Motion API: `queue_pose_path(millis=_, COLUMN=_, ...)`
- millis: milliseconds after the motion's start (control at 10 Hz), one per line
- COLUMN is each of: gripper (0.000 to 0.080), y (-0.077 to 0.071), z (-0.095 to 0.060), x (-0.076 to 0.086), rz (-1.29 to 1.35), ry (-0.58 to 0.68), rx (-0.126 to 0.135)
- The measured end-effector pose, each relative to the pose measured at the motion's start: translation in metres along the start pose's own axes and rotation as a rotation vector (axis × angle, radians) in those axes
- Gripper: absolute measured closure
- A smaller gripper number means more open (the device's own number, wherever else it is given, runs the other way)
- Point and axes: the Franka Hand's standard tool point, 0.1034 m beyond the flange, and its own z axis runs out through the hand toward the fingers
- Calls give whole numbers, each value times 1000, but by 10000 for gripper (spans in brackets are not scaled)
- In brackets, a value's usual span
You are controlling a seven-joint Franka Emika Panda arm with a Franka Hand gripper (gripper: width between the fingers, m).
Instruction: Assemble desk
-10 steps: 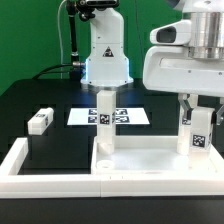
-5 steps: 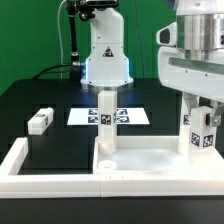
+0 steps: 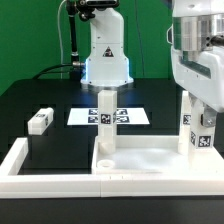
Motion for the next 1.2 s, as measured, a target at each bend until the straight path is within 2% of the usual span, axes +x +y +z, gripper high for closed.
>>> queue_pose_path(millis=400, gripper=509, y=-3, z=0, x=0, rz=317, ry=-21, rx=5)
queue_pose_path(millis=600, gripper=507, y=-5, z=-2, x=4, rz=441, ry=-19, rx=29)
queue_pose_path(millis=700, gripper=505, y=-6, z=-2, x=4, rz=458, ry=-19, rx=39)
queue_pose_path(millis=1100, gripper=496, y=-5, z=-1, x=4, rz=425, ry=-15, rx=40)
queue_pose_path(millis=1200, gripper=315, y=-5, z=-1, x=4, rz=425, ry=-15, rx=39)
